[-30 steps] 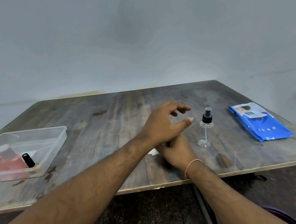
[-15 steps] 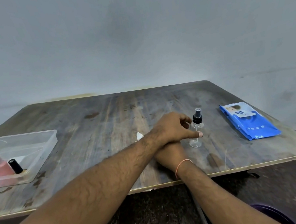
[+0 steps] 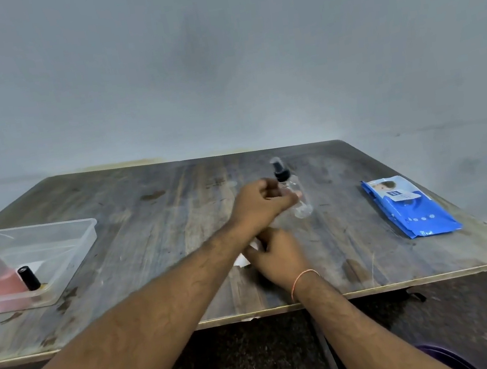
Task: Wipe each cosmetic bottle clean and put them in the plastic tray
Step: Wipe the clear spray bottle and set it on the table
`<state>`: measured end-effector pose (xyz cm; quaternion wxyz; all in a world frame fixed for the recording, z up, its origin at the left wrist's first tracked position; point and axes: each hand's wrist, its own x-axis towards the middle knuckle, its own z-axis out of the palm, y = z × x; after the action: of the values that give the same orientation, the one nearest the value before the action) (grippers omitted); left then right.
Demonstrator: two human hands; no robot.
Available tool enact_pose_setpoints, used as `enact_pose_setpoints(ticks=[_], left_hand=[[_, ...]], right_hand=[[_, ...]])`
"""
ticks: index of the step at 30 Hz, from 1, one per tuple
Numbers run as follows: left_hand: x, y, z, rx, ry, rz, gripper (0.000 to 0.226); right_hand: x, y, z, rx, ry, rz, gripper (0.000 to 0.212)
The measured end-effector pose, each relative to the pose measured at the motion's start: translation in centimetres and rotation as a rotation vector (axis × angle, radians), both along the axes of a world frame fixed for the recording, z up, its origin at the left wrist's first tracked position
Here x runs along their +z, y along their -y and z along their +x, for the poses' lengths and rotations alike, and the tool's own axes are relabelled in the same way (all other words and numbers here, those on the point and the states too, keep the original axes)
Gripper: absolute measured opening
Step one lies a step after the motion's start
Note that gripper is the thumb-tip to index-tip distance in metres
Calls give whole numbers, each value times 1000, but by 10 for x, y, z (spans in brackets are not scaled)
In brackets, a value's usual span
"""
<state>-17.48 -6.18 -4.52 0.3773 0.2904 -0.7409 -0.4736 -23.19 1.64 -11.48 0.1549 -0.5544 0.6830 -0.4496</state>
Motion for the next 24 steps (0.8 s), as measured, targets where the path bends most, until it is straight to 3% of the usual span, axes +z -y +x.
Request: enact_pose_setpoints(ticks=[3,6,9,13,15,20,24], left_hand=[[4,19,40,47,-170,103,15],[-15,41,88,114,-222,193,9],[-46,50,131,139,-300,331,13],[-69,48,160,73,-439,446,21],[-71,45,162,33,-406,440,27],[-72,39,159,-25,-241,315,15],[-69,36,159,-75,-139,226,25]], right_hand=[[-5,4,0,10,24,-16,26],[-7,5,-1,-10,29,-25,21],[-7,4,-2,-13,63,-34,8],[-8,5,-2,-28,129,-87,6],[-8,4,-3,-24,160,-95,9],[-1,6,0,30,363,-197,24],[-1,17,14,65,448,-256,23]])
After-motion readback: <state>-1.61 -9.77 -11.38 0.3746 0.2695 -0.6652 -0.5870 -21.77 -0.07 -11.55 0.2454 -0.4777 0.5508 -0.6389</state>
